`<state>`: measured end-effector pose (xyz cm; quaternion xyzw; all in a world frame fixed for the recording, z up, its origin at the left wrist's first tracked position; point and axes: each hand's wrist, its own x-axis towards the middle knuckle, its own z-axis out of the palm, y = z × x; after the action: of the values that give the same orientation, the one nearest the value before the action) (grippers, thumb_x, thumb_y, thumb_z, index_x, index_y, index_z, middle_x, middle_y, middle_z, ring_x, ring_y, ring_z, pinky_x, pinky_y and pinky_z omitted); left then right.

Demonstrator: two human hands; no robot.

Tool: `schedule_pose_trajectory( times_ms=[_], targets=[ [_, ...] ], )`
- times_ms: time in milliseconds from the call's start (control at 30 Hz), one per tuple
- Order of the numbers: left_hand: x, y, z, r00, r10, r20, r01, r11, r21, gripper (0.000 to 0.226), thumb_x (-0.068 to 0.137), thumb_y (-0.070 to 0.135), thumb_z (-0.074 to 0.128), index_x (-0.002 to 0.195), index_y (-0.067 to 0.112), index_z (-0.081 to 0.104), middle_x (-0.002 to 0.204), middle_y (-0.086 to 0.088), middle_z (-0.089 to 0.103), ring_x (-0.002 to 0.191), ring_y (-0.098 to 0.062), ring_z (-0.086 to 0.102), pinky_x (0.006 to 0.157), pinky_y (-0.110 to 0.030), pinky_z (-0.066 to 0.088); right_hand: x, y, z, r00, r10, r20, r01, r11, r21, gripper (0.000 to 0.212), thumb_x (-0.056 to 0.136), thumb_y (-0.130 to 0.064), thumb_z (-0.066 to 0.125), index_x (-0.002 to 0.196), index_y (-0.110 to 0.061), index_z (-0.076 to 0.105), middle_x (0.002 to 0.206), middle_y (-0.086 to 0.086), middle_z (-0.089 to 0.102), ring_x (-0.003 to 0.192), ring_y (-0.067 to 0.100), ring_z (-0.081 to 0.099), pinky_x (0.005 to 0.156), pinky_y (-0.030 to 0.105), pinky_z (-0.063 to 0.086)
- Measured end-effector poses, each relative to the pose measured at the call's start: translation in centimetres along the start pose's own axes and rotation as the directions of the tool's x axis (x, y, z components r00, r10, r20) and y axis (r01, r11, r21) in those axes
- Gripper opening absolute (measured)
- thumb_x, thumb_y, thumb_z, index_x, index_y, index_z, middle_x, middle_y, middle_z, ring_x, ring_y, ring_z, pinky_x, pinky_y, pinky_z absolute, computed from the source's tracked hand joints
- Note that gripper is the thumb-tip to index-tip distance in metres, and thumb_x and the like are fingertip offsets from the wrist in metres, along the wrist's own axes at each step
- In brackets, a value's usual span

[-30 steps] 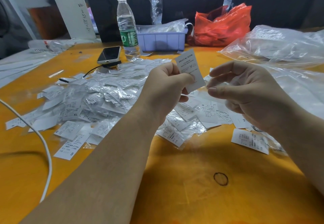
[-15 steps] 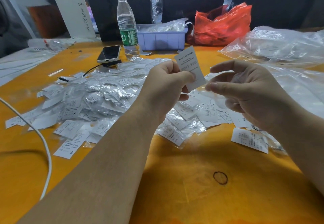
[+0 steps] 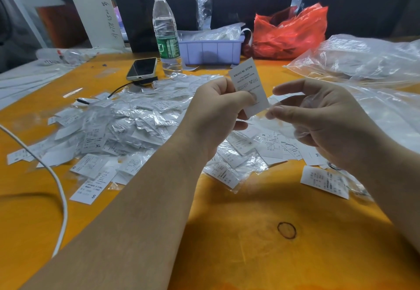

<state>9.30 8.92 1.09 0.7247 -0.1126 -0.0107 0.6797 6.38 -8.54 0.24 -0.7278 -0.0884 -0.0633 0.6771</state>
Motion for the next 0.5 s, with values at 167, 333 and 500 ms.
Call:
schedule_pose_trajectory(
  times_ms=[167, 333, 500],
  targets=[
    [-0.04, 0.0, 0.04, 1.0, 0.0, 0.014, 0.0, 1.0, -0.004, 0.011, 0.088, 0.006, 0.063, 0.099, 0.009, 0.067, 0.086, -0.005, 0.071, 0.065, -0.009, 0.063, 0.066, -0.029, 0.058, -0.08, -0.13, 0.04, 1.0, -0.01, 0.002, 0.01, 1.0, -0.016, 0.044, 0.066, -0.019, 0.076, 0.107, -0.013, 0.063, 0.085, 0.013, 0.074, 0.047, 0.02, 0.019, 0.041, 0.03, 0.017],
    [-0.01, -0.12, 0.06, 1.0, -0.004, 0.029, 0.004, 1.0, -0.006, 0.014, 0.088, 0.006, 0.063, 0.102, 0.006, 0.067, 0.089, -0.006, 0.071, 0.066, -0.01, 0.064, 0.064, -0.027, 0.057, -0.16, -0.17, 0.08, 1.0, -0.022, 0.019, 0.022, 1.0, -0.015, 0.041, 0.069, -0.017, 0.074, 0.109, -0.013, 0.063, 0.083, 0.012, 0.075, 0.054, 0.03, 0.013, 0.044, 0.035, 0.014],
    [0.11, 0.01, -0.07, 1.0, -0.017, 0.021, 0.019, 0.998, -0.06, 0.01, 0.088, 0.006, 0.063, 0.097, 0.009, 0.067, 0.082, -0.004, 0.07, 0.062, -0.009, 0.061, 0.061, -0.025, 0.055, -0.14, -0.12, 0.08, 0.999, -0.036, 0.014, 0.037, 0.999, -0.035, 0.038, 0.07, -0.02, 0.073, 0.106, -0.012, 0.064, 0.082, 0.011, 0.075, 0.05, 0.024, 0.018, 0.039, 0.028, 0.018]
  ],
)
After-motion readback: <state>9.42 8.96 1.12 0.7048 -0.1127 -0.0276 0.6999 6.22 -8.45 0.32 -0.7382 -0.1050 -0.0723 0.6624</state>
